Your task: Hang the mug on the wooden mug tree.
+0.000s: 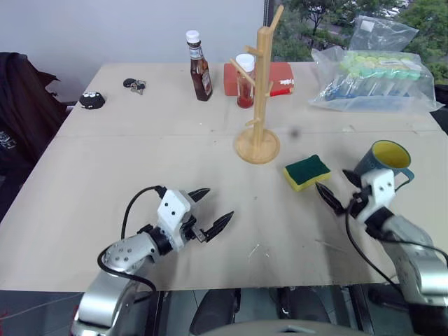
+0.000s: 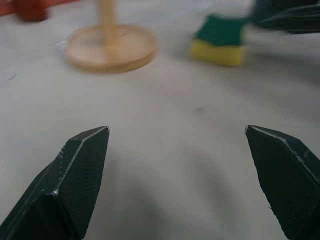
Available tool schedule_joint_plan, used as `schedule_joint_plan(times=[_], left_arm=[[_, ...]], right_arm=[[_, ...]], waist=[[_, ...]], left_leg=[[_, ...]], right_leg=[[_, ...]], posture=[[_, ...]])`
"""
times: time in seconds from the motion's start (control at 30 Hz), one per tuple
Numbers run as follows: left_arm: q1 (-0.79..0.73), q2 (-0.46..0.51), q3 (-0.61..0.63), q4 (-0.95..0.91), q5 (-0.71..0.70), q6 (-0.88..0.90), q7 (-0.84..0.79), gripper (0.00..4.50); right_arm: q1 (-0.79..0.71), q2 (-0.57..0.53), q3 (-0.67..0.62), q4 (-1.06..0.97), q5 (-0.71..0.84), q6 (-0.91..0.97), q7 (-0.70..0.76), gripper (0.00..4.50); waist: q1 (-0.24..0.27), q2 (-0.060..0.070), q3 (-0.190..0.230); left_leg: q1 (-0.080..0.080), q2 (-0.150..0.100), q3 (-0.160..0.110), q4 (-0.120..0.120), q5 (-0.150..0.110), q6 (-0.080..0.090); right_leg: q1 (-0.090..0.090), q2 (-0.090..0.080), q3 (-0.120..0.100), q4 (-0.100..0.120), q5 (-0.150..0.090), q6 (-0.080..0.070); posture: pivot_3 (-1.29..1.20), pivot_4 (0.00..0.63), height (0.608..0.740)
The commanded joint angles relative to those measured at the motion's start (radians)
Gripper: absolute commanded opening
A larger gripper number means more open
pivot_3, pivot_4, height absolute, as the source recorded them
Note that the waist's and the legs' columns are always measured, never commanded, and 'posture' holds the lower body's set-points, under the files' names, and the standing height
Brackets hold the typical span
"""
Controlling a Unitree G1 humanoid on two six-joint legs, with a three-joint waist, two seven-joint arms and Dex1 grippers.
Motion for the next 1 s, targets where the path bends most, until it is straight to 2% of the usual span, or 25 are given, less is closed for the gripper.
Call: schedule_joint_plan(times=[0.03,0.2,0.37,0.5,0.63,0.77,0.9,1.0], left_arm=[[-0.067,0.046,0.020,-0.077,-0.075,0.033,-0.053,4.47],[-0.131,0.085,0.020,-0.108,-0.120,0.082,-0.064,4.47],[-0.122,0.107,0.026,-0.121,-0.135,0.093,-0.072,4.50],[-0.143,0.111,0.014,-0.098,-0.122,0.086,-0.075,4.50],[-0.173,0.113,-0.011,-0.090,-0.125,0.087,-0.098,4.50],[-0.244,0.125,-0.061,-0.052,-0.131,0.100,-0.161,4.50],[-0.385,0.121,-0.148,0.009,-0.167,0.137,-0.279,4.50],[-0.473,0.098,-0.205,0.059,-0.163,0.149,-0.330,4.50]], right_arm=[[-0.117,0.021,0.015,0.054,-0.005,0.138,-0.077,4.50],[-0.201,0.031,0.065,0.160,-0.051,0.246,-0.115,4.50],[-0.192,0.030,0.066,0.142,-0.035,0.282,-0.106,2.19],[-0.180,0.034,0.059,0.115,-0.028,0.286,-0.105,0.08],[-0.143,0.030,0.032,0.033,0.004,0.315,-0.104,0.08],[-0.027,-0.018,-0.045,-0.118,0.085,0.357,-0.054,0.08],[0.210,-0.095,-0.249,-0.228,0.123,0.344,-0.020,0.08],[0.343,-0.116,-0.403,-0.251,0.144,0.342,-0.024,0.08]], waist=[[0.004,0.000,0.000],[0.005,0.001,0.000],[0.000,0.001,0.000],[0.005,0.001,0.000],[0.005,0.001,0.000],[0.009,0.001,0.000],[0.019,0.002,0.000],[0.004,0.002,0.000]], left_leg=[[-0.001,0.000,-0.001,0.000,0.001,-0.001],[-0.003,-0.001,-0.001,-0.001,0.003,-0.005],[-0.005,-0.001,-0.001,-0.002,0.003,-0.005],[-0.004,-0.001,-0.002,-0.001,0.003,-0.005],[-0.004,-0.001,-0.003,0.000,0.003,-0.004],[-0.004,-0.002,-0.004,0.000,0.003,-0.005],[-0.007,-0.004,-0.006,0.000,0.003,-0.004],[-0.007,-0.004,-0.004,0.000,0.002,-0.003]], right_leg=[[-0.001,0.000,0.000,0.000,0.001,-0.001],[-0.003,0.000,-0.001,-0.001,0.003,0.003],[-0.005,-0.001,0.000,-0.002,0.003,0.003],[-0.004,0.000,-0.001,-0.001,0.003,0.003],[-0.002,0.000,-0.001,-0.001,0.003,0.003],[-0.002,0.000,-0.002,-0.001,0.003,0.003],[-0.003,-0.001,-0.005,-0.001,0.002,0.004],[-0.002,-0.001,-0.002,-0.002,0.002,0.005]], posture=[[0.00,0.150,0.740],[0.00,0.150,0.740],[0.00,0.150,0.740],[0.00,0.150,0.740],[0.00,0.150,0.740],[0.00,0.150,0.740],[0.00,0.150,0.740],[0.00,0.150,0.740]])
